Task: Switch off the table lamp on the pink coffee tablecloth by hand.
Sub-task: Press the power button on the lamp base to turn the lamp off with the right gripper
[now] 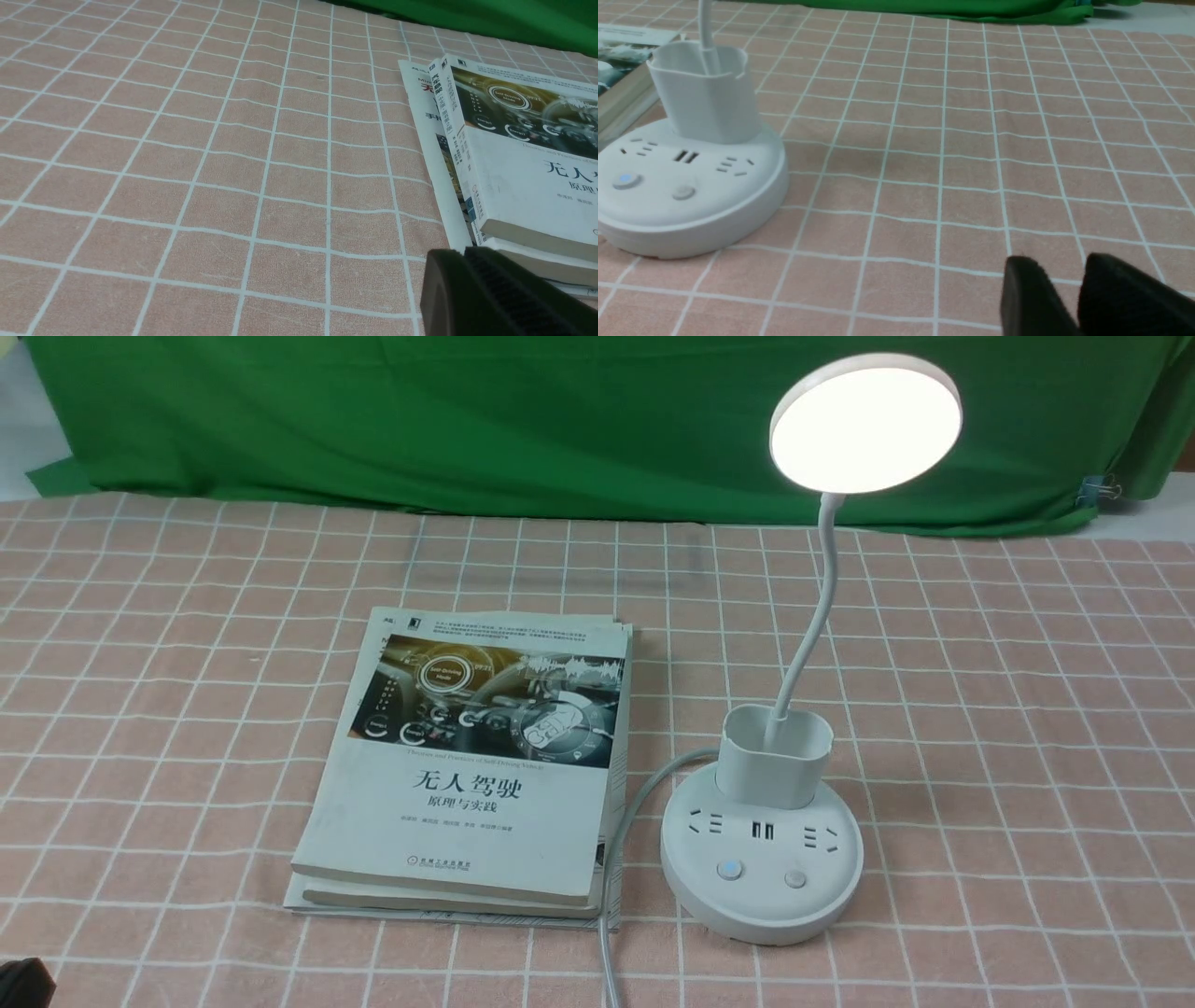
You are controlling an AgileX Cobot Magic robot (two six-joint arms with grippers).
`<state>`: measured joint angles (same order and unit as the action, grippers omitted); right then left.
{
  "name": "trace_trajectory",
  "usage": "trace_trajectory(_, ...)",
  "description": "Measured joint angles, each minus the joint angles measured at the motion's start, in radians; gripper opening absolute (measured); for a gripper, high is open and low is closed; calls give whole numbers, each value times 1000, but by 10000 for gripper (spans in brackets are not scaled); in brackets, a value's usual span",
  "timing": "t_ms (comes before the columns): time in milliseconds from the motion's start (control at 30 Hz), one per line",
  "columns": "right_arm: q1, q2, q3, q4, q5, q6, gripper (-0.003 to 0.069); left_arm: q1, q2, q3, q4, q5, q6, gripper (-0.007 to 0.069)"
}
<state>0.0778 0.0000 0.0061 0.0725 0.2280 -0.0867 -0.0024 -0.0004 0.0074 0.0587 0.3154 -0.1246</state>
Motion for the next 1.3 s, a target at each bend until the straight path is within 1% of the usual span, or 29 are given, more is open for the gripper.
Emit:
trace_trajectory(600, 0, 0, 0, 0, -16, 1, 239, 0, 0, 0, 0, 0, 0, 6)
trace_trajectory(667, 0, 0, 0, 16, -27, 22, 239, 0, 0, 0, 0, 0, 0, 6)
trace_trajectory(767, 0, 0, 0, 71, -82, 141, 239, 0, 0, 0, 0, 0, 0, 6)
trace_trajectory(933, 0, 0, 0, 106, -215, 465, 239, 0, 0, 0, 0, 0, 0, 6)
trace_trajectory(1000, 0, 0, 0, 109, -246, 534, 239, 0, 0, 0, 0, 0, 0, 6)
trace_trajectory(1100, 0, 0, 0, 110, -292, 574, 235, 0, 0, 0, 0, 0, 0, 6)
trace_trajectory(1133, 3, 0, 0, 111, -294, 581, 221, 0, 0, 0, 0, 0, 0, 6)
trace_trajectory(1200, 19, 7, -15, 111, -253, 574, 168, 0, 0, 0, 0, 0, 0, 6)
trace_trajectory(1300, 69, 86, -135, 111, -120, 475, 62, 0, 0, 0, 0, 0, 0, 6)
